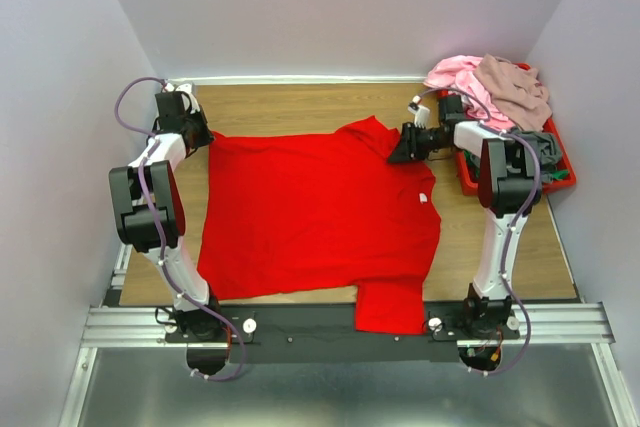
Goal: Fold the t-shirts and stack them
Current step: Flatten the tshirt out
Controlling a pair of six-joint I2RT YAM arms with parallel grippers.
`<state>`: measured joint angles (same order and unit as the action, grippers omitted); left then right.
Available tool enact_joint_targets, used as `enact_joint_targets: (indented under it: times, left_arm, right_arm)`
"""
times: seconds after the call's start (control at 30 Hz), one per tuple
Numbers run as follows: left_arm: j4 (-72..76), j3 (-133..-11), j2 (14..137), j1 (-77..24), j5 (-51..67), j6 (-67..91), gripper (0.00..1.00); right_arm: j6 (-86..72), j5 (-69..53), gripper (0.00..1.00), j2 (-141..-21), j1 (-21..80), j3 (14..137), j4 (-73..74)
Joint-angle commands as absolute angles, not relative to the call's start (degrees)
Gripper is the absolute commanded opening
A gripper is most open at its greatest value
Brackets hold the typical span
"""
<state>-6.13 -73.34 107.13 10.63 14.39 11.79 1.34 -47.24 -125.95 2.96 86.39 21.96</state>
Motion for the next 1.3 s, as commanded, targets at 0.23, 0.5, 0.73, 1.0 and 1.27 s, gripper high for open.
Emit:
enact_joint_targets:
  times: [0.23,0.5,0.73,1.0,1.27]
  left_arm:
    - [-5.9,-73.5,106.0,10.4,15.7,11.3,0.00]
    - [-5.8,-73.7,105.6,10.4,16.1,11.2,0.00]
    - [-5.7,-73.7,105.5,10.3,16.5,11.5,0.00]
    - [-5.7,-73.6,105.2,10.3,16.4,11.4,0.00]
    - [-5.6,-73.7,105.4,10.3,16.3,11.3,0.00]
  right_arm:
    - [1.2,-37.8,0.54,-116.8,0.4,85.4,25.8]
    - [-9.1,-48.0,0.53,-120.2,0.3,83.9,25.7]
    - [-12.5,-49.6,0.49,-121.8,0.3,83.3,24.5]
    - [-22.1,-49.0,0.49,-126.0,0.3,83.6,19.8]
    - [-25.0,-49.1,0.49,-127.9,0.3,85.5,15.7]
